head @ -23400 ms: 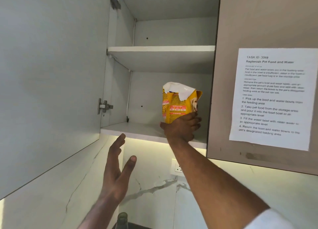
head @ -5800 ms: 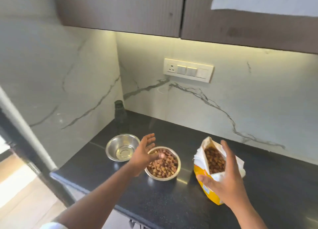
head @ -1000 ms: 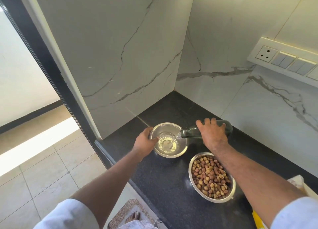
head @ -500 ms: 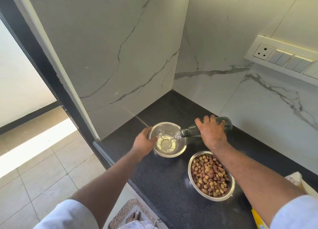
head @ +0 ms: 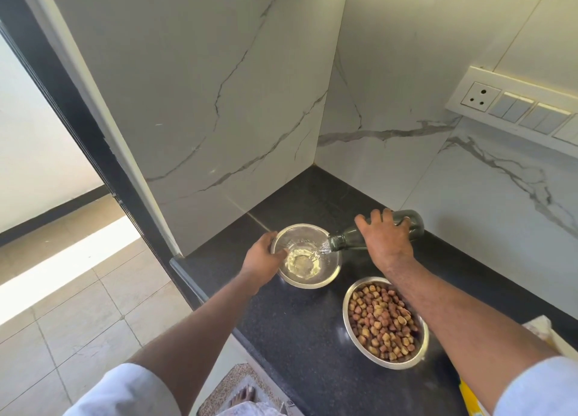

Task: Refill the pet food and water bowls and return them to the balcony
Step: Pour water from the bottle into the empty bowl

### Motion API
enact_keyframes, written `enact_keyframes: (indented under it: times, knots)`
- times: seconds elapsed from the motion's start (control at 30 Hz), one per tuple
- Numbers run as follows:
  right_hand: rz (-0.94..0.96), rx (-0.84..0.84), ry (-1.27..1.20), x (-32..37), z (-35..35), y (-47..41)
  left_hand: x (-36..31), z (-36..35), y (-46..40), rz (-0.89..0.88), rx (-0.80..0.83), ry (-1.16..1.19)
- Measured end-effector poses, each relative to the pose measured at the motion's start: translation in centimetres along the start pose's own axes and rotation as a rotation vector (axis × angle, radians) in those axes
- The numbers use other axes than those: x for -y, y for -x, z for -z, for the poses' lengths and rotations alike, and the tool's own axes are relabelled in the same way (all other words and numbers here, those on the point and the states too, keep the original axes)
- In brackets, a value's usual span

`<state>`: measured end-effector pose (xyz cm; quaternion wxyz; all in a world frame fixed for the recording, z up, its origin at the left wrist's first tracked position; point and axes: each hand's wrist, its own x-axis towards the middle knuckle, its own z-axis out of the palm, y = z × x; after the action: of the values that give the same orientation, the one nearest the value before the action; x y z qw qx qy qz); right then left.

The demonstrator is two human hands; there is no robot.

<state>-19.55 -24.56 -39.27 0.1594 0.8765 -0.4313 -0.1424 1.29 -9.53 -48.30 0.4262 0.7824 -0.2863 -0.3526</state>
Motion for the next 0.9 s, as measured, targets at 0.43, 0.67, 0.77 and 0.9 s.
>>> enact_keyframes:
  times: [0.43,0.67,0.77,0.9]
  knots:
    - [0.011,-0.019,0.002,0.18,0.28,-0.13,-0.12,-0.09,-0.24,0.002,-0.01,0.008]
    - [0.016,-0.02,0.009,0.34,0.52,-0.13,0.14,-0.13,-0.27,0.009,-0.011,0.023]
    - [0.017,-0.023,0.015,0.24,0.49,-0.21,-0.02,-0.13,-0.13,0.007,-0.012,0.022]
    - [0.013,-0.025,0.011,0.14,0.14,-0.31,-0.21,-0.08,-0.08,0.011,-0.013,0.017]
